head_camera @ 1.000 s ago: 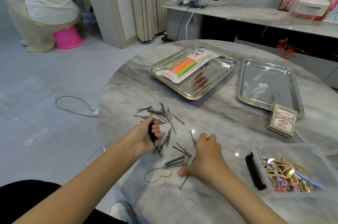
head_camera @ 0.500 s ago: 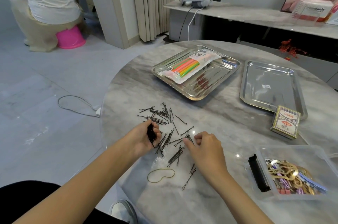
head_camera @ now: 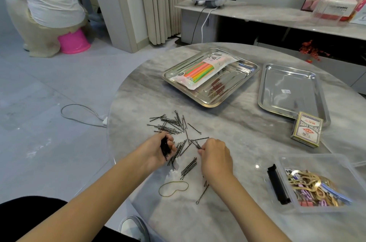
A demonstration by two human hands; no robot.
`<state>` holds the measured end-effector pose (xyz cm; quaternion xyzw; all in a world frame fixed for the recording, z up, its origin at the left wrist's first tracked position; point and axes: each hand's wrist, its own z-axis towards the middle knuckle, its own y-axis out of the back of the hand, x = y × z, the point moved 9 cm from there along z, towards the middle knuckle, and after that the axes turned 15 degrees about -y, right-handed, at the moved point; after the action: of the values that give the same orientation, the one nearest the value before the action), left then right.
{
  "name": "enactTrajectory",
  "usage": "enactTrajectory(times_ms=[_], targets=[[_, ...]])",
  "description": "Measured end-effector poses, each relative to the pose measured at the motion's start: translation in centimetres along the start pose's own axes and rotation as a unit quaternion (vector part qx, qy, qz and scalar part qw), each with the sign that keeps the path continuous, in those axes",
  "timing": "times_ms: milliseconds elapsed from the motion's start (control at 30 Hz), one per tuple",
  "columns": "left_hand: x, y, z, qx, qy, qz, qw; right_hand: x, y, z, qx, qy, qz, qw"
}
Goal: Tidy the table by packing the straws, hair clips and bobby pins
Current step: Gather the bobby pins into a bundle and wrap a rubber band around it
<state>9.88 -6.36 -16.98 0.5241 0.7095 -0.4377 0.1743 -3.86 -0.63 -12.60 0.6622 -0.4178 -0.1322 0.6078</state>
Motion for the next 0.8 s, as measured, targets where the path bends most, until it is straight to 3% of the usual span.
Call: enactTrajectory(times_ms=[167,300,367,500,533,600,667,733,800], targets=[[1.0,-0.6,-0.3,0.018,0.016,0.032,0.999,1.9,-0.6,0.0,0.01,0.102,-0.196,0.975],[1.9,-1.5,-1.0,0.047,0.046,0.025,0.998,2.3,-0.2,0.3,0.018,0.126,-0.242,0.962],[2.4,-1.8,-1.2,0.06,0.065,0.018,0.996,1.7,1.2,0.9,0.05,0.103,-0.197,0.974],[3.0,-2.7,-1.5,0.086,0.088,0.011,0.992,-0.3,3.4,3.2,0.129,0.003,0.052,0.99],[3.1,-2.9,-1.4,0.091,0.086,0.007,0.992,-0.2,3.6,3.0,0.176,-0.01,0.149,0.973],[3.4,-3.5,-1.3,0.099,0.084,-0.001,0.992,0.7,3.5,1.4,0.287,-0.032,0.312,0.905],[3.7,-4.0,-1.3,0.115,0.085,-0.007,0.99,1.6,2.8,-0.6,0.354,-0.047,0.335,0.872],[3.8,-4.3,-1.2,0.12,0.078,-0.027,0.989,1.8,1.3,-1.4,0.357,-0.061,0.287,0.887],[3.4,-4.6,-1.3,0.111,0.06,-0.051,0.991,1.9,0.7,-1.5,0.309,-0.079,0.254,0.913]])
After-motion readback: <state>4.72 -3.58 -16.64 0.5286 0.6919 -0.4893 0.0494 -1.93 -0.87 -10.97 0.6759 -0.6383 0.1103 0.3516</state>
